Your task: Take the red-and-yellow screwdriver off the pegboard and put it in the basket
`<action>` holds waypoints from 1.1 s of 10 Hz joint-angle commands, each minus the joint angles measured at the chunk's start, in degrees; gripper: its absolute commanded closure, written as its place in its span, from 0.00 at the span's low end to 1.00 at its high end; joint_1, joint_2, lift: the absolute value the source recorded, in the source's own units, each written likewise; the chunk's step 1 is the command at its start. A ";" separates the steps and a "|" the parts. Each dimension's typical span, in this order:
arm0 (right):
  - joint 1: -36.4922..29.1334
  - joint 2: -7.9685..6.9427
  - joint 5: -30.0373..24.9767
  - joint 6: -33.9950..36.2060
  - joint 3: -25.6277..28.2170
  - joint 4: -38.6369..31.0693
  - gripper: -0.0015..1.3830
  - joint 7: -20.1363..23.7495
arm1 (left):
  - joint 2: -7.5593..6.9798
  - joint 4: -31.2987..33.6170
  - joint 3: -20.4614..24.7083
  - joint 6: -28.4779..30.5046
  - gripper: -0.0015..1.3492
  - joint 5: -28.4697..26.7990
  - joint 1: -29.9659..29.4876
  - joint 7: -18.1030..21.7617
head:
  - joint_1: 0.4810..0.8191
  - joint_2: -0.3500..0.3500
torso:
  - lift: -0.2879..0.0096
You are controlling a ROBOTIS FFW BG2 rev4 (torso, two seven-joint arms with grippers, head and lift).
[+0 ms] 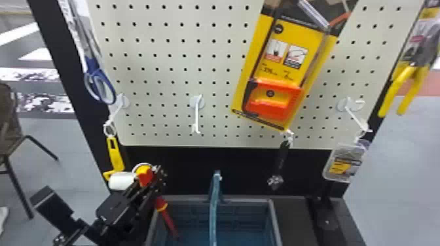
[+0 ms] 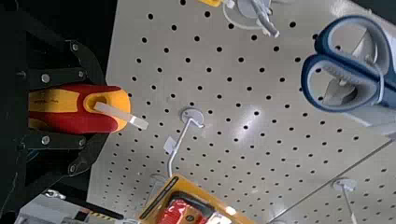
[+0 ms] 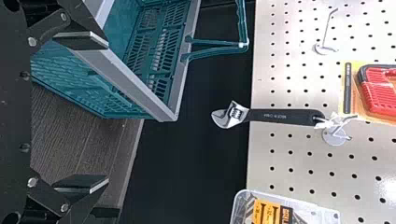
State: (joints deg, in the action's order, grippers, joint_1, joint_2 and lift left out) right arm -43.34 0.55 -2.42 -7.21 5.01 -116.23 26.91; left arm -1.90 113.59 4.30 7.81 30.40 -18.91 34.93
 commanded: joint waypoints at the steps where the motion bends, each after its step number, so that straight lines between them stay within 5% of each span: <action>1: 0.00 0.06 0.13 0.00 0.00 0.00 0.19 0.07 | 0.23 -0.03 -1.49 -1.65 0.73 3.97 -1.55 -2.32 | 0.20 0.50 | 0.63; 5: 0.12 0.06 0.22 0.00 0.00 0.00 0.19 0.25 | 0.66 -0.03 -3.42 -3.50 0.73 5.90 -3.27 -5.66 | 0.20 0.50 | 0.63; 11: 0.12 0.15 0.40 0.00 0.00 0.00 0.19 0.51 | -0.13 -5.09 -7.11 -4.64 0.73 4.06 -2.53 -5.13 | 0.20 0.50 | 0.63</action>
State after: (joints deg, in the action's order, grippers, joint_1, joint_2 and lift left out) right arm -43.22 0.68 -2.02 -7.21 5.01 -116.23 27.42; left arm -1.92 109.16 -2.50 3.26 34.46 -21.64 29.80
